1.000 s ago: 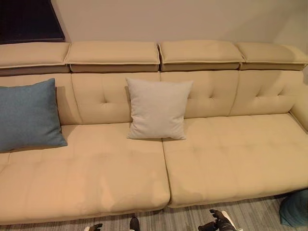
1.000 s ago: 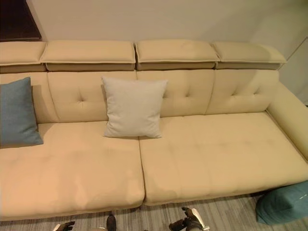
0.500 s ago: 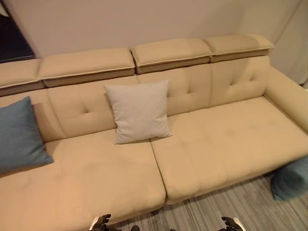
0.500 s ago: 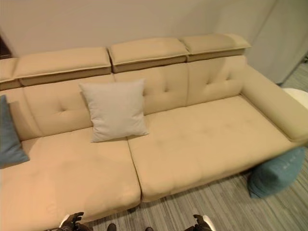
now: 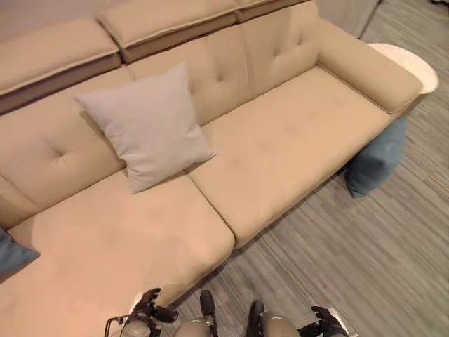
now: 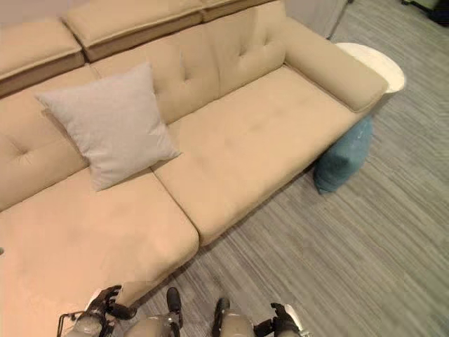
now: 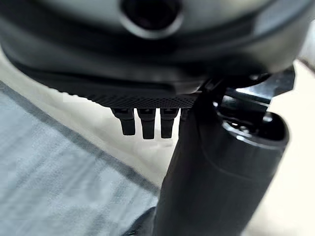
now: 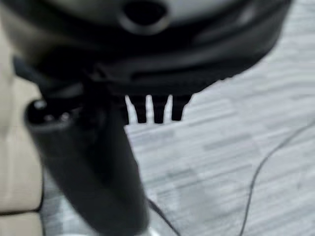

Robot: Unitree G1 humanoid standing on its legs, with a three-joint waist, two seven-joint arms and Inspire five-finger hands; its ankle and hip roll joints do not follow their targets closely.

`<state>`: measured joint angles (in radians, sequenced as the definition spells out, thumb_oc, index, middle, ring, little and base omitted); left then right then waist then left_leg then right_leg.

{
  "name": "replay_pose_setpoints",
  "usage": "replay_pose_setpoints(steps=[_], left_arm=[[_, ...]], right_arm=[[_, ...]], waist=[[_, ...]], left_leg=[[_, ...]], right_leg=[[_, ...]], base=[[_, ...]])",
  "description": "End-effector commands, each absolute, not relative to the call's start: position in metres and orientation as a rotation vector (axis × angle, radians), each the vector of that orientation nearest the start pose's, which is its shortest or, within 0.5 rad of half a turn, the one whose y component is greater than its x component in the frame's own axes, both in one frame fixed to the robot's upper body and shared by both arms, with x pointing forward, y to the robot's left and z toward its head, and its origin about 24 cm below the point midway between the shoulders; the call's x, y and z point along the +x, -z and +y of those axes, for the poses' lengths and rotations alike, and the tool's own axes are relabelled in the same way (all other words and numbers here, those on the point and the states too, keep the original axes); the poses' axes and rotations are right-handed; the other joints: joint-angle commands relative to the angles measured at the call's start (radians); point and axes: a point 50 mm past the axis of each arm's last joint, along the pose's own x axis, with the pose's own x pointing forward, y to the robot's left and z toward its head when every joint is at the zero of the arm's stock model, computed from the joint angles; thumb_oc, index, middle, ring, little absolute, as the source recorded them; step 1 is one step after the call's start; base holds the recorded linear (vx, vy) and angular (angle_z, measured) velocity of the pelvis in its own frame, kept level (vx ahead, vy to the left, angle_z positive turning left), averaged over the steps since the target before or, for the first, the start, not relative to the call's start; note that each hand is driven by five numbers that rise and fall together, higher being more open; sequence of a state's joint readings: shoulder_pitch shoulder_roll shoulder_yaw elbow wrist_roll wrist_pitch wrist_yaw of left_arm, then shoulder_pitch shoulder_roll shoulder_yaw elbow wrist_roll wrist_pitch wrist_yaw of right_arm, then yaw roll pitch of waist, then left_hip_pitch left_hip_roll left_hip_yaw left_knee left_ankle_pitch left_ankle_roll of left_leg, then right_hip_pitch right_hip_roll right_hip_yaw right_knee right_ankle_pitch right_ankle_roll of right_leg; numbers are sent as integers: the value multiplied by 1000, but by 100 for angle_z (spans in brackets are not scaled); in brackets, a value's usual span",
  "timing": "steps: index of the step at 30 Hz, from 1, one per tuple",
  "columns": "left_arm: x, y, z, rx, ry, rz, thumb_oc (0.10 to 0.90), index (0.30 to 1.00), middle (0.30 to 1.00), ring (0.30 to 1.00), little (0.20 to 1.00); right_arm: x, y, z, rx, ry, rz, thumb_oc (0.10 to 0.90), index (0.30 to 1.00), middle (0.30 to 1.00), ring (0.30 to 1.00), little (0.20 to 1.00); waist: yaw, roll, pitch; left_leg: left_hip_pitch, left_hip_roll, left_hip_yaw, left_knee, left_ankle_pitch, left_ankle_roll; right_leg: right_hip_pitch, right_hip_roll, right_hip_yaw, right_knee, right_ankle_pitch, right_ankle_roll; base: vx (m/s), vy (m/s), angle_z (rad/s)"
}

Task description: Pick up all the scattered cushions and arrange them neatly on the sofa.

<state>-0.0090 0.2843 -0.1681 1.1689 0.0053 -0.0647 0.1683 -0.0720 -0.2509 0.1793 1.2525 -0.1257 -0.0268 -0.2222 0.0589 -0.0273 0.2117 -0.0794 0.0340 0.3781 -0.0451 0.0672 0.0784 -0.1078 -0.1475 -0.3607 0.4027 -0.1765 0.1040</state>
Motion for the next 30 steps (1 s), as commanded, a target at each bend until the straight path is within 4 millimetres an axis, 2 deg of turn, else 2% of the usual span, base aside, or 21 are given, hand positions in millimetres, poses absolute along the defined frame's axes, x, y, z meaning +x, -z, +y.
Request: replay_pose_setpoints(steps=[1,2,5,6,9,11,13,15,19,21,23,24,25,26,27,28,30], left_arm=[[123,143,256,460,-168,1026,800,900,900,900,900],[120,144,254,453,-169,1034,800,900,900,900,900],[124,144,248,443,-161,1022,800,900,900,900,900],[125,144,248,443,-161,1021,800,900,900,900,900],[131,146,234,435,-109,1000,800,900,900,900,900],[135,145,227,423,-94,984,800,900,900,900,900],[136,146,220,417,-76,981,800,900,900,900,900],[136,147,218,427,-62,987,800,900,900,900,900],[133,150,216,454,-32,1011,800,900,900,900,900],[135,148,219,471,-32,1002,800,900,900,900,900],[136,147,222,475,-39,998,800,900,900,900,900],[138,145,229,488,-65,996,800,900,900,900,900],[138,144,232,495,-80,996,800,900,900,900,900],[138,144,236,502,-93,998,800,900,900,900,900],[138,144,236,502,-93,998,800,900,900,900,900],[136,144,237,499,-100,1003,800,900,900,900,900],[136,144,238,491,-109,1004,800,900,900,900,900]], right_arm=[[116,145,-263,-608,189,1105,800,900,900,900,900],[118,144,-263,-609,191,1093,800,900,900,900,900],[127,140,-264,-584,224,1050,800,900,900,900,900],[127,140,-264,-585,224,1050,800,900,900,900,900],[122,139,-271,-553,276,1056,800,900,900,900,900],[119,140,-272,-547,293,1065,800,900,900,900,900],[116,141,-273,-552,295,1078,800,900,900,900,900],[113,142,-275,-556,301,1091,800,900,900,900,900],[102,145,-275,-547,312,1139,800,900,900,900,900],[104,145,-273,-537,310,1137,800,900,900,900,900],[106,145,-272,-531,309,1132,800,900,900,900,900],[113,145,-268,-514,310,1112,800,900,900,900,900],[116,144,-266,-507,310,1102,800,900,900,900,900],[121,142,-266,-509,308,1085,800,900,900,900,900],[121,142,-266,-509,308,1085,800,900,900,900,900],[124,141,-266,-513,305,1074,800,900,900,900,900],[126,141,-267,-522,305,1073,800,900,900,900,900]], waist=[[35,-50,-75],[31,-52,-85],[0,-40,-66],[0,-40,-66],[-34,-28,-48],[-33,-30,-38],[-22,-35,-32],[-22,-38,-38],[-37,-31,-58],[-37,-28,-52],[-37,-28,-46],[-41,-26,-33],[-41,-24,-27],[-36,-17,-26],[-36,-17,-24],[-27,-16,-31],[-20,-16,-35]], left_leg=[[-22,-25,-133,91,-108,-60],[-20,-22,-116,94,-104,-62],[-14,-16,-119,120,-113,-64],[-14,-16,-119,121,-113,-64],[-20,7,-128,192,-131,-72],[-38,9,-185,235,-134,-82],[-54,-34,-316,242,-143,-94],[-56,-57,-371,231,-148,-97],[-20,-55,-350,169,-145,-84],[-10,-51,-327,147,-140,-74],[-5,-49,-316,139,-139,-70],[16,-39,-286,119,-135,-61],[27,-33,-271,113,-135,-58],[49,-26,-237,94,-141,-59],[52,-26,-237,93,-141,-59],[70,-21,-206,79,-145,-61],[88,-17,-182,67,-150,-65]], right_leg=[[113,15,-31,-296,97,21],[129,25,0,-351,98,26],[116,51,88,-369,109,16],[117,51,88,-369,109,16],[131,68,122,-393,112,-2],[134,73,144,-400,116,-7],[128,81,178,-406,130,-9],[128,81,199,-413,138,-1],[120,80,226,-399,138,10],[82,74,232,-331,134,19],[62,72,232,-298,135,27],[7,64,227,-214,147,47],[-17,53,207,-185,155,56],[-29,8,127,-188,166,58],[-27,8,126,-188,166,58],[-12,-26,43,-238,177,42],[-13,-42,-19,-285,202,40]], base=[[-50,-111,-115],[-85,-115,-95],[-17,-106,-64],[-18,-66,-22],[-21,-53,-27],[-32,-1,-20],[-15,20,-28],[49,44,-75],[63,105,-34],[-26,128,-43],[-42,100,-62],[-42,88,-75],[-25,102,-75],[4,37,-131],[58,-21,-143],[80,-69,-128],[138,-100,-41]])
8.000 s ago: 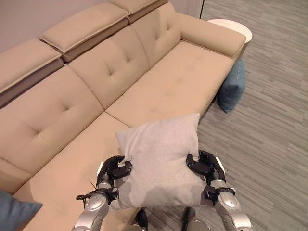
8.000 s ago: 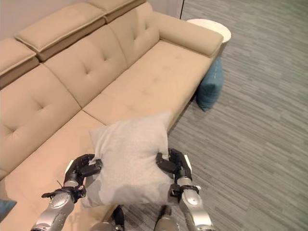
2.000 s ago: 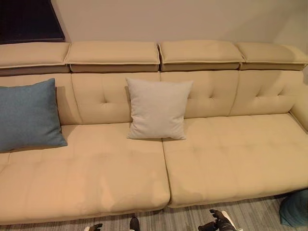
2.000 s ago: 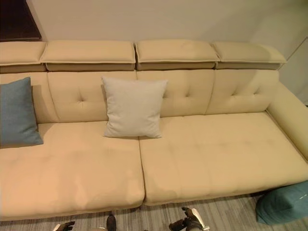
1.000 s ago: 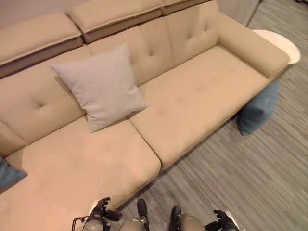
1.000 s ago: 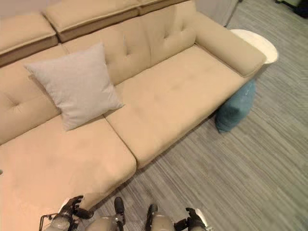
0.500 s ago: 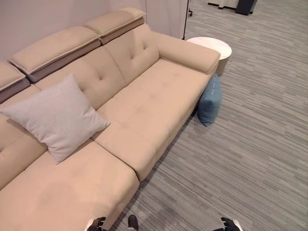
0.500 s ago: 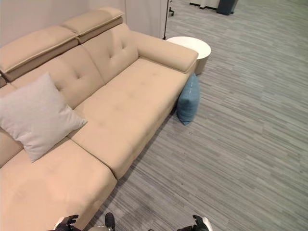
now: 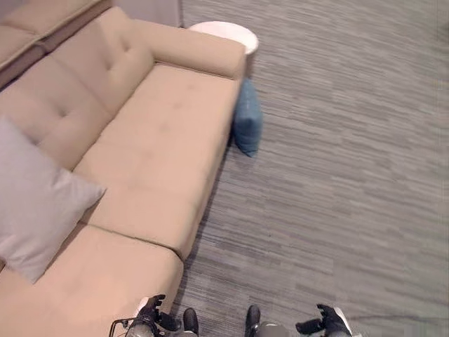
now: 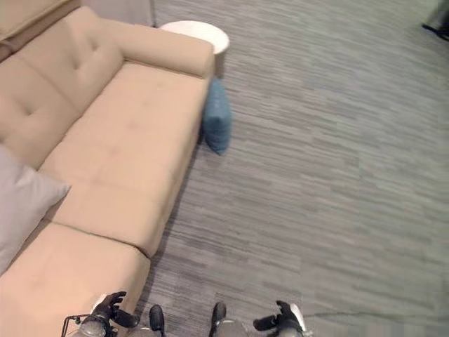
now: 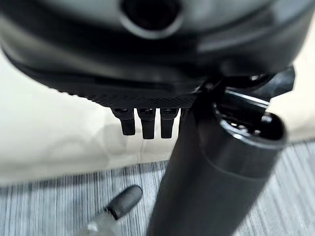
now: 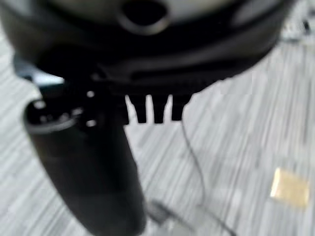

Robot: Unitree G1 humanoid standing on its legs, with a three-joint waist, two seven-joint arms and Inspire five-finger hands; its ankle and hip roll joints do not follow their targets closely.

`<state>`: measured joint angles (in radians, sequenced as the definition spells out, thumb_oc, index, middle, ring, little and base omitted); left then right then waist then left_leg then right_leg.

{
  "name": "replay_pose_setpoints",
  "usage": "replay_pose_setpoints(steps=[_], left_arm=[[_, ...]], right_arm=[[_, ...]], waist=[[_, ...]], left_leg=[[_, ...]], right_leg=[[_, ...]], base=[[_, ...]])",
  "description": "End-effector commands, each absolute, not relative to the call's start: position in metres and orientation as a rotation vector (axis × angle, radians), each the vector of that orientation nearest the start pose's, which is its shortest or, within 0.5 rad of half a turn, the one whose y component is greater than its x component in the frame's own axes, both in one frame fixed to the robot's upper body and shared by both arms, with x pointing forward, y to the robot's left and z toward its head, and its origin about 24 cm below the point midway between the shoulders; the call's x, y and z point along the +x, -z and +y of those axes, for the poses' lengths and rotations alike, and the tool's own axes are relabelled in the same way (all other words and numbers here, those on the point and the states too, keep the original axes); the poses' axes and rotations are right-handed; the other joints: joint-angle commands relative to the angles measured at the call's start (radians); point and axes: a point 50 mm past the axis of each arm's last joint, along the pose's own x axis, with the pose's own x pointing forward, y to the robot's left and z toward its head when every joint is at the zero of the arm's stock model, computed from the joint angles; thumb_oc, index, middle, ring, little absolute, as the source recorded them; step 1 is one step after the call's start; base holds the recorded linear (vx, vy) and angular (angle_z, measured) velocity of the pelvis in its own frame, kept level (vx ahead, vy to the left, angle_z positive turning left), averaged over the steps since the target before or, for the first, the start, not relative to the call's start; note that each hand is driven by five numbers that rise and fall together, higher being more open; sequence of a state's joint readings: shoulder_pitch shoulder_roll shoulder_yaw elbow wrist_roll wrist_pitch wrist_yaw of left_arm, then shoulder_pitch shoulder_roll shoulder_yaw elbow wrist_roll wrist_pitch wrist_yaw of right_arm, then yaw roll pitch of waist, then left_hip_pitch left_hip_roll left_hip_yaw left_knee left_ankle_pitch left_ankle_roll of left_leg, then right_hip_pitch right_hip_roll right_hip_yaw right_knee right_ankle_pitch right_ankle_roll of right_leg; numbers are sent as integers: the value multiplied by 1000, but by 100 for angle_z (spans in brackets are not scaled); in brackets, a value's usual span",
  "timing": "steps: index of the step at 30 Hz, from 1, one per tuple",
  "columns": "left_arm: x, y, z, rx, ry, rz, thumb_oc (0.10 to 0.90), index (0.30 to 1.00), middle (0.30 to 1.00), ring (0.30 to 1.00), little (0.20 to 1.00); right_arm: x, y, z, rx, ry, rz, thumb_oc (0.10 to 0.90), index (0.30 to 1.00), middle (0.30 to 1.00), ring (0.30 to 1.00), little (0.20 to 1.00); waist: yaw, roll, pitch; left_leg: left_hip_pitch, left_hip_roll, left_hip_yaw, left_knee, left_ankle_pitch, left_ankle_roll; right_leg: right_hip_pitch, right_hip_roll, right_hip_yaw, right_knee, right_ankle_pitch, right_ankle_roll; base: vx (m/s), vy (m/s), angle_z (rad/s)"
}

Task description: Pick up all the scattered cushions and arrange them neatly on the sofa.

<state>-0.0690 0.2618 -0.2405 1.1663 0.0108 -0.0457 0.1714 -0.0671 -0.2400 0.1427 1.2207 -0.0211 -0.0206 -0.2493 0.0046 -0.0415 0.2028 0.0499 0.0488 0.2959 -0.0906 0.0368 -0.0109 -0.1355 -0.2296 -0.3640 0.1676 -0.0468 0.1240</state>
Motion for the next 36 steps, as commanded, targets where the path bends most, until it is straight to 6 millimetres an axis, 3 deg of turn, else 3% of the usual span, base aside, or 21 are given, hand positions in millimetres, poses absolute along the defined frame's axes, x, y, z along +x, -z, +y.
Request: replay_pose_setpoints(steps=[1,5,7,9,10,11,14,15,18,20,22,24,27,28,30,31,32,34,36], left_arm=[[137,143,238,488,-111,1001,800,900,900,900,900],[140,143,236,500,-97,994,800,900,900,900,900],[144,143,231,499,-77,982,800,900,900,900,900],[148,142,224,488,-52,962,800,900,900,900,900],[152,142,216,469,-35,947,800,900,900,900,900],[153,142,212,461,-27,943,800,900,900,900,900],[153,142,210,452,-30,938,800,900,900,900,900],[148,144,211,437,-46,956,800,900,900,900,900],[143,147,211,441,-47,979,800,900,900,900,900],[141,147,212,454,-42,986,800,900,900,900,900],[140,147,214,457,-45,988,800,900,900,900,900],[132,150,216,446,-58,1016,800,900,900,900,900],[125,152,222,447,-78,1043,800,900,900,900,900],[123,151,228,449,-97,1048,800,900,900,900,900],[128,148,233,449,-117,1027,800,900,900,900,900],[128,148,233,448,-117,1027,800,900,900,900,900],[135,144,236,453,-129,1003,800,900,900,900,900],[137,143,237,454,-133,993,800,900,900,900,900],[142,141,235,448,-138,975,800,900,900,900,900]], right_arm=[[126,141,-267,-527,302,1076,800,900,900,900,900],[123,142,-267,-530,296,1087,800,900,900,900,900],[120,143,-268,-527,300,1095,800,900,900,900,900],[114,143,-270,-529,308,1108,800,900,900,900,900],[113,142,-274,-524,334,1111,800,900,900,900,900],[113,141,-278,-528,348,1110,800,900,900,900,900],[114,140,-281,-533,360,1106,800,900,900,900,900],[115,139,-281,-532,355,1095,800,900,900,900,900],[114,139,-281,-541,351,1097,800,900,900,900,900],[112,140,-281,-543,360,1108,800,900,900,900,900],[110,141,-279,-543,357,1116,800,900,900,900,900],[105,144,-276,-548,340,1131,800,900,900,900,900],[105,145,-273,-544,328,1135,800,900,900,900,900],[106,146,-269,-535,311,1133,800,900,900,900,900],[117,144,-267,-533,300,1101,800,900,900,900,900],[117,144,-267,-533,300,1101,800,900,900,900,900],[128,140,-266,-533,289,1068,800,900,900,900,900],[132,139,-266,-533,287,1053,800,900,900,900,900],[140,136,-265,-544,277,1026,800,900,900,900,900]], waist=[[37,6,-28],[25,3,-32],[13,5,-36],[2,7,-38],[2,1,-23],[6,0,-15],[17,0,-5],[41,-12,-6],[48,-18,-15],[70,-8,-14],[87,-4,-14],[99,-3,-30],[109,-20,-49],[119,-33,-54],[111,-33,-45],[112,-32,-47],[94,-15,-35],[85,-4,-30],[76,24,-29]], left_leg=[[-27,-24,-103,111,-136,19],[-11,-24,-82,110,-137,15],[-4,-16,-82,140,-156,3],[-14,14,-74,233,-178,-18],[-84,62,-67,422,-136,-44],[-121,78,-76,501,-107,-54],[-173,74,-125,578,-76,-54],[-232,3,-184,517,-113,-32],[-247,-14,-175,413,-114,-23],[-313,-19,-151,271,-3,-36],[-341,-30,-153,250,25,-37],[-304,-47,-169,201,15,-17],[-286,-64,-176,200,0,1],[-252,-74,-161,196,-25,20],[-216,-76,-153,193,-52,41],[-220,-75,-153,193,-50,41],[-180,-67,-148,186,-68,54],[-156,-67,-147,178,-77,60],[-86,-63,-144,140,-105,58]], right_leg=[[14,40,-27,-54,69,32],[14,35,-47,-76,82,22],[20,49,-22,-87,75,14],[51,68,-7,-113,62,-4],[92,89,-7,-148,53,-27],[111,102,-10,-164,47,-41],[135,122,-1,-181,33,-61],[163,136,44,-204,21,-55],[175,141,55,-214,9,-45],[223,185,81,-234,-21,-46],[248,209,100,-236,-40,-50],[269,224,126,-226,-66,-50],[278,214,137,-183,-85,-42],[263,197,146,-85,-84,-20],[176,165,140,82,-28,36],[173,166,141,81,-26,35],[84,136,124,214,36,75],[49,117,106,257,43,76],[14,61,23,176,9,29]], base=[[163,-113,-63],[95,-115,-23],[163,-184,-19],[188,-291,-8],[155,-345,13],[103,-276,34],[169,-136,7],[265,-93,-41],[262,-37,-46],[372,-23,-23],[296,8,0],[308,61,-41],[273,64,-80],[216,89,-55],[207,92,-34],[164,83,-27],[92,49,-12],[204,63,9],[399,-16,16]])
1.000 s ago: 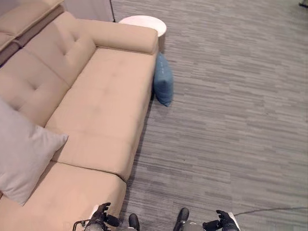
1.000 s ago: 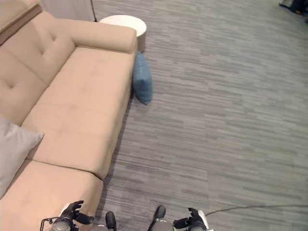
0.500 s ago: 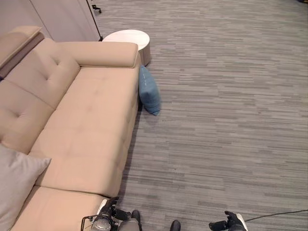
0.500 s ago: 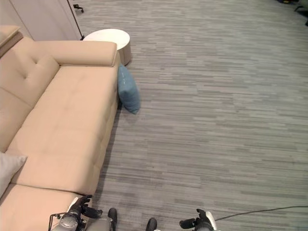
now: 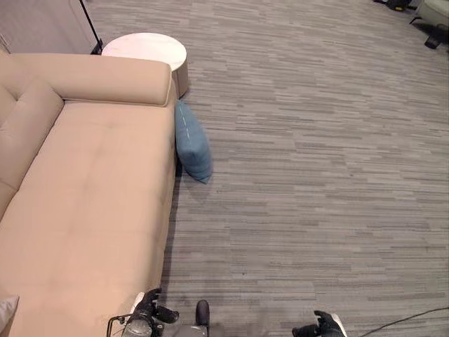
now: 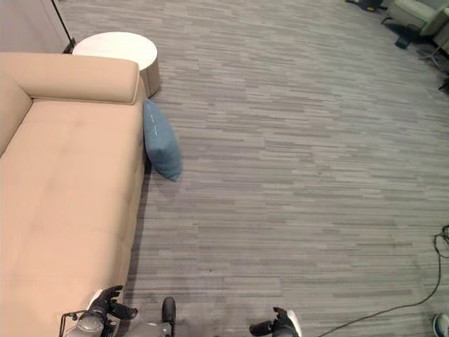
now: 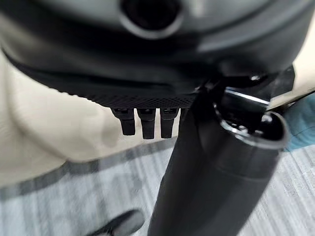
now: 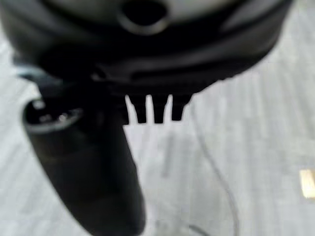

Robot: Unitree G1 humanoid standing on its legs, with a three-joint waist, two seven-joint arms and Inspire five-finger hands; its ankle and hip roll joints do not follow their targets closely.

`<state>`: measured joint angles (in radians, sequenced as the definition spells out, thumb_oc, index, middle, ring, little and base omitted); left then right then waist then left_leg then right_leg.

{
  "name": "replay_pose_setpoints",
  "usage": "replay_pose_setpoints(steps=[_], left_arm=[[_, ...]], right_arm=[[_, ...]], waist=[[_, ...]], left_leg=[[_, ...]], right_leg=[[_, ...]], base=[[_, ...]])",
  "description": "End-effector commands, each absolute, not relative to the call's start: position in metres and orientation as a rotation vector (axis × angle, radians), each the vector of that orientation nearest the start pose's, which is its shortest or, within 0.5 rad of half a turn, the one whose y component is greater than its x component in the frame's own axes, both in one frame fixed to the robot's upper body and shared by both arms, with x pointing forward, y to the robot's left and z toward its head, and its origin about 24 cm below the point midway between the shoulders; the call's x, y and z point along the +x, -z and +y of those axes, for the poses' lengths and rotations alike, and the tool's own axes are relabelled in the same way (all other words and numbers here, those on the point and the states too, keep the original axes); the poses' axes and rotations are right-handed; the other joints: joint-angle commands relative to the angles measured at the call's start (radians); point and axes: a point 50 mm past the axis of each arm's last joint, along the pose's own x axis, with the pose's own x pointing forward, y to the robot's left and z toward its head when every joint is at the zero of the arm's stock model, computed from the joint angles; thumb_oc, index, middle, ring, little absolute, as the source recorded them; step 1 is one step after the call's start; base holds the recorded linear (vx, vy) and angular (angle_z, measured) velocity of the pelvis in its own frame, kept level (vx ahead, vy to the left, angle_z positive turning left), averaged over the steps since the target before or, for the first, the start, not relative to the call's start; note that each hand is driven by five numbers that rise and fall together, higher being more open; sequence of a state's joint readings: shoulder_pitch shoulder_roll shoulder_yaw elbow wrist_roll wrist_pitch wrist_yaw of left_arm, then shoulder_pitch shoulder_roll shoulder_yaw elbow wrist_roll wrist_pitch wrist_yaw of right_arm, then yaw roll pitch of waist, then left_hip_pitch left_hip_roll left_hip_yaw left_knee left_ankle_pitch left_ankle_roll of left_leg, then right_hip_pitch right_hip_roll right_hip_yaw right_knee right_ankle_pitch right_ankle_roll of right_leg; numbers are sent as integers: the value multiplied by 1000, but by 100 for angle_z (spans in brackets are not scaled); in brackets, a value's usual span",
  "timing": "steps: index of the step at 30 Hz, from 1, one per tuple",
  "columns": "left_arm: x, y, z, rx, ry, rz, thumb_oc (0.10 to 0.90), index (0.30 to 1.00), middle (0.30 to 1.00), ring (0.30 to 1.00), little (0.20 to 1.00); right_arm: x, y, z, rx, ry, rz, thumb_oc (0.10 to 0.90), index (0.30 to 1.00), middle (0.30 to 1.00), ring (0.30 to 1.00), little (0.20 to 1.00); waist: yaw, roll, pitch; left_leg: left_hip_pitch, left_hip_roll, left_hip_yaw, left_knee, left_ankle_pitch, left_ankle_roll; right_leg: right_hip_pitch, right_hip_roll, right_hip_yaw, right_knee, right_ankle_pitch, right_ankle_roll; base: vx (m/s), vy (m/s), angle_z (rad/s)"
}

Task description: Pick up all the scattered cushions and arrange them neatly on the sofa.

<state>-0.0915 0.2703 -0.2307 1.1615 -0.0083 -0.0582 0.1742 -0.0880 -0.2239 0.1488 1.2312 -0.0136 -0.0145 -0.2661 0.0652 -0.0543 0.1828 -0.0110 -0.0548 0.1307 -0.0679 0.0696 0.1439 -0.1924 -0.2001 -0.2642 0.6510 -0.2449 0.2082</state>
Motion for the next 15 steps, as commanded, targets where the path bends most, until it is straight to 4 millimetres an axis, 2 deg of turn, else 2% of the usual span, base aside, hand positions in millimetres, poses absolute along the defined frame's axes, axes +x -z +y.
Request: replay_pose_setpoints(steps=[1,2,3,4,6,8,9,10,11,12,15], left_arm=[[143,141,235,448,-134,975,800,900,900,900,900],[143,141,234,448,-131,975,800,900,900,900,900],[144,141,234,448,-131,973,800,900,900,900,900],[144,141,234,447,-131,974,800,900,900,900,900],[142,142,236,449,-135,989,800,900,900,900,900],[139,144,237,451,-134,1000,800,900,900,900,900],[133,147,233,460,-118,1020,800,900,900,900,900],[130,148,232,454,-118,1028,800,900,900,900,900],[130,148,230,446,-117,1028,800,900,900,900,900],[129,149,227,427,-115,1027,800,900,900,900,900],[137,147,222,419,-101,1003,800,900,900,900,900]], right_arm=[[141,135,-266,-549,277,1024,800,900,900,900,900],[142,135,-267,-555,275,1021,800,900,900,900,900],[143,134,-268,-556,274,1018,800,900,900,900,900],[143,134,-268,-556,274,1018,800,900,900,900,900],[141,134,-270,-559,274,1032,800,900,900,900,900],[139,134,-270,-569,266,1036,800,900,900,900,900],[135,136,-271,-580,259,1049,800,900,900,900,900],[133,137,-271,-577,256,1053,800,900,900,900,900],[133,137,-271,-574,260,1050,800,900,900,900,900],[134,136,-271,-569,267,1040,800,900,900,900,900],[142,132,-273,-564,290,1008,800,900,900,900,900]], waist=[[14,41,-9],[9,43,-2],[2,42,-1],[3,43,2],[-14,37,-2],[-16,34,-8],[-21,33,-25],[-24,33,-34],[-20,39,-34],[-12,34,-34],[5,16,-5]], left_leg=[[3,41,12,108,-161,-102],[15,42,16,110,-161,-102],[28,38,9,110,-171,-106],[32,39,9,111,-174,-107],[80,30,-16,109,-206,-124],[101,28,-19,107,-224,-128],[131,40,-19,115,-251,-139],[133,49,-25,134,-248,-149],[127,64,-26,172,-234,-163],[72,88,-29,314,-171,-189],[-65,141,-21,579,-62,-220]], right_leg=[[66,15,-89,-340,194,-56],[58,4,-108,-393,222,-69],[34,-5,-110,-444,250,-65],[37,-4,-109,-443,248,-64],[0,-26,-99,-567,314,-34],[15,-29,-114,-584,325,-28],[37,-19,-112,-589,325,-39],[42,-11,-106,-587,322,-52],[56,2,-107,-591,315,-60],[97,30,-111,-615,297,-87],[162,57,-116,-653,260,-131]], base=[[304,-111,-5],[296,-130,-3],[145,-94,-1],[243,-108,2],[398,-210,23],[332,-188,27],[329,-202,12],[405,-282,15],[310,-362,14],[248,-392,13],[166,-345,-4]])
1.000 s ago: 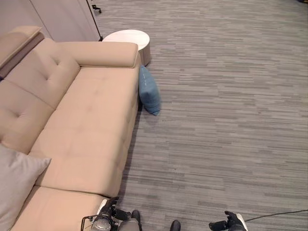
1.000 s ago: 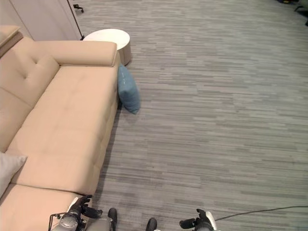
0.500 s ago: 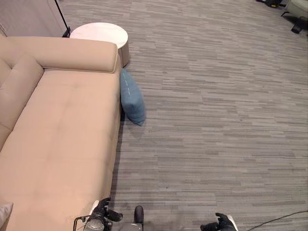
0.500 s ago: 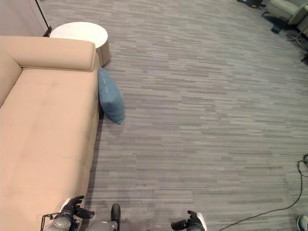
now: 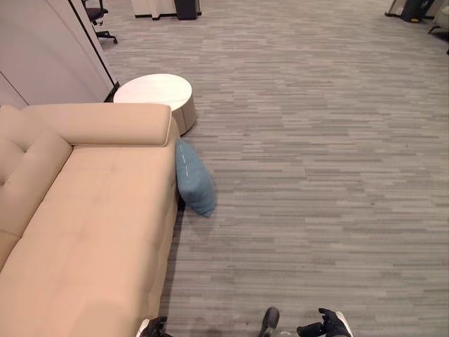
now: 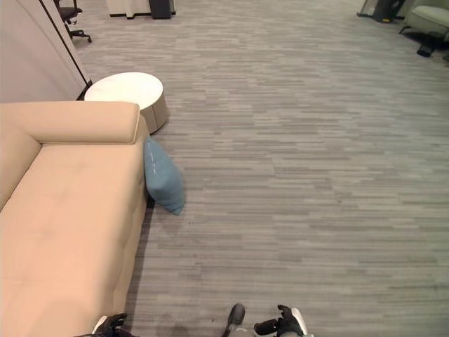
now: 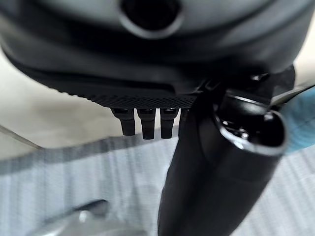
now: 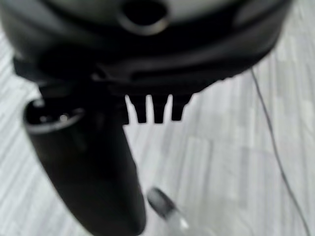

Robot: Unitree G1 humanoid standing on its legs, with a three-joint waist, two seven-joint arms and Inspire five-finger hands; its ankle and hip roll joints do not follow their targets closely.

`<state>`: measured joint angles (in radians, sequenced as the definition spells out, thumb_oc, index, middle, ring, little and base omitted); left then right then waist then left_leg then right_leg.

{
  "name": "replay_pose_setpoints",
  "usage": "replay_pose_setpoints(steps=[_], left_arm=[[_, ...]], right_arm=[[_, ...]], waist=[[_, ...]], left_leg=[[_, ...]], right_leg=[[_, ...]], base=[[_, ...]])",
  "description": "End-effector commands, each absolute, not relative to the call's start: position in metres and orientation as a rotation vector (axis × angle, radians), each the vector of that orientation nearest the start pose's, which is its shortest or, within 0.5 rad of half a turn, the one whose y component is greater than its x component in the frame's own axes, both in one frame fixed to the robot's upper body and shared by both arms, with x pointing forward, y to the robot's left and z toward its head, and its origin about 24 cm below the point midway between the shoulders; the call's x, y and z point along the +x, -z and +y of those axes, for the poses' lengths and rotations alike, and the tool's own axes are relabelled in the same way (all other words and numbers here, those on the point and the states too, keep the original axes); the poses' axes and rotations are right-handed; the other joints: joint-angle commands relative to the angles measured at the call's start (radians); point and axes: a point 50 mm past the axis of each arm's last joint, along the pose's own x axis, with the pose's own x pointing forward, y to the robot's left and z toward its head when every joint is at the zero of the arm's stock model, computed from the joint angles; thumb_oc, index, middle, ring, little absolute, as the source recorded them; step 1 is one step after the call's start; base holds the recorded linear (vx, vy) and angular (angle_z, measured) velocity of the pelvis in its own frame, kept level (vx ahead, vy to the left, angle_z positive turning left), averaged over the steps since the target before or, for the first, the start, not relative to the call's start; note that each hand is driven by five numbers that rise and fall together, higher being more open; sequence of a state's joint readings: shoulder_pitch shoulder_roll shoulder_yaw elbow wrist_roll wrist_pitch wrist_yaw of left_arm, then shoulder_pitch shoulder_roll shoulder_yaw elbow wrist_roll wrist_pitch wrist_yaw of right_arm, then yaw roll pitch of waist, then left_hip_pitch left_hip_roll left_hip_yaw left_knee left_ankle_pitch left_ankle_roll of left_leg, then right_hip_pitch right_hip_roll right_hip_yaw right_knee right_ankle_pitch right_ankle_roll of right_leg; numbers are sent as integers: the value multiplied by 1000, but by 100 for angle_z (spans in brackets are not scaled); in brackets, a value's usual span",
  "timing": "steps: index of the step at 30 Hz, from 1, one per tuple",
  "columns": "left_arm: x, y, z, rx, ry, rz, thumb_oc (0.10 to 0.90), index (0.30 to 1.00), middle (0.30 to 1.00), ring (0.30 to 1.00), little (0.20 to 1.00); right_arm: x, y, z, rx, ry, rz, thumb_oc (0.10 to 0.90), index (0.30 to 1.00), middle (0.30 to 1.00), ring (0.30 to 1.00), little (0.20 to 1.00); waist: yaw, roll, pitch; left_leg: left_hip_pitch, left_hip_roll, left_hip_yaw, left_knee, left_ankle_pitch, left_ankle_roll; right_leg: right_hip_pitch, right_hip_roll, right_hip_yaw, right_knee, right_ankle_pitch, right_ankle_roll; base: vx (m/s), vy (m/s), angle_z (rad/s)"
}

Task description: Pick up all the scattered cushions and arrange them neatly on the sofa.

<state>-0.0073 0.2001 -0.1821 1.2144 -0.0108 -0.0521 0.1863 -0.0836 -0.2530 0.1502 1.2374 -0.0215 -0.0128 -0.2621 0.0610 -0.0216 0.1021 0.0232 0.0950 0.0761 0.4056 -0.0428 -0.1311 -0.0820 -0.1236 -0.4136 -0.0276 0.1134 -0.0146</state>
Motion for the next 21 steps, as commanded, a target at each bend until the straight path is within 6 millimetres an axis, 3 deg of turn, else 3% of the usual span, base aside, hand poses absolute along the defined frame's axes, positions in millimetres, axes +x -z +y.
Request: replay_pose_setpoints(steps=[1,2,3,4,6,7,8,11,15,17,18,19,20,21], left_arm=[[137,148,221,422,-98,1004,800,900,900,900,900],[139,147,219,417,-92,1000,800,900,900,900,900],[138,148,216,420,-83,1001,800,900,900,900,900],[138,148,216,420,-83,1001,800,900,900,900,900],[136,150,213,417,-75,1010,800,900,900,900,900],[133,151,213,420,-70,1020,800,900,900,900,900],[133,151,213,420,-70,1020,800,900,900,900,900],[129,152,216,430,-69,1031,800,900,900,900,900],[112,156,224,421,-99,1085,800,900,900,900,900],[107,156,229,428,-114,1107,800,900,900,900,900],[112,154,233,430,-126,1089,800,900,900,900,900],[113,154,233,430,-126,1088,800,900,900,900,900],[122,150,235,445,-128,1054,800,900,900,900,900],[125,149,235,448,-130,1041,800,900,900,900,900]], right_arm=[[141,133,-273,-568,287,1014,800,900,900,900,900],[140,132,-274,-571,290,1017,800,900,900,900,900],[139,133,-275,-570,294,1022,800,900,900,900,900],[139,133,-275,-570,294,1023,800,900,900,900,900],[136,133,-277,-577,295,1029,800,900,900,900,900],[132,134,-279,-591,294,1044,800,900,900,900,900],[132,134,-279,-591,294,1045,800,900,900,900,900],[130,135,-278,-600,291,1055,800,900,900,900,900],[124,140,-272,-619,245,1076,800,900,900,900,900],[122,142,-268,-612,234,1086,800,900,900,900,900],[127,141,-267,-610,222,1078,800,900,900,900,900],[127,141,-267,-610,223,1078,800,900,900,900,900],[134,138,-266,-603,224,1056,800,900,900,900,900],[136,138,-266,-601,224,1051,800,900,900,900,900]], waist=[[13,-21,79],[22,-18,88],[27,-22,88],[27,-22,89],[33,-24,83],[47,-15,75],[47,-15,76],[73,3,63],[108,-10,36],[126,-26,27],[108,-16,45],[108,-15,41],[80,5,62],[69,13,67]], left_leg=[[-115,3,44,132,56,58],[-138,12,50,151,36,65],[-187,-18,53,113,7,78],[-186,-18,53,113,6,78],[-206,-55,59,12,-27,94],[-232,-83,66,-163,17,98],[-229,-85,67,-168,19,99],[-269,-101,71,-316,131,78],[-236,-118,72,-338,114,114],[-195,-132,79,-349,87,137],[-148,-133,74,-354,61,160],[-153,-131,74,-353,63,160],[-114,-128,62,-356,45,175],[-93,-130,56,-363,37,179]], right_leg=[[66,-14,29,18,-109,82],[88,2,36,7,-121,75],[115,12,50,-8,-130,76],[115,12,50,-8,-130,76],[133,19,58,-27,-137,89],[163,46,67,-46,-149,101],[165,44,67,-46,-149,102],[214,103,100,-54,-191,101],[245,113,121,1,-237,102],[239,93,118,112,-243,129],[132,47,111,331,-182,192],[127,49,111,330,-179,191],[24,18,115,503,-112,235],[1,3,108,521,-109,234]], base=[[162,-224,-16],[268,-178,-13],[224,-115,-11],[237,-70,-7],[267,-32,-27],[279,-22,-19],[268,-10,-4],[256,-31,-15],[357,21,-43],[219,61,-38],[159,85,-30],[156,126,-7],[117,64,5],[203,64,40]])
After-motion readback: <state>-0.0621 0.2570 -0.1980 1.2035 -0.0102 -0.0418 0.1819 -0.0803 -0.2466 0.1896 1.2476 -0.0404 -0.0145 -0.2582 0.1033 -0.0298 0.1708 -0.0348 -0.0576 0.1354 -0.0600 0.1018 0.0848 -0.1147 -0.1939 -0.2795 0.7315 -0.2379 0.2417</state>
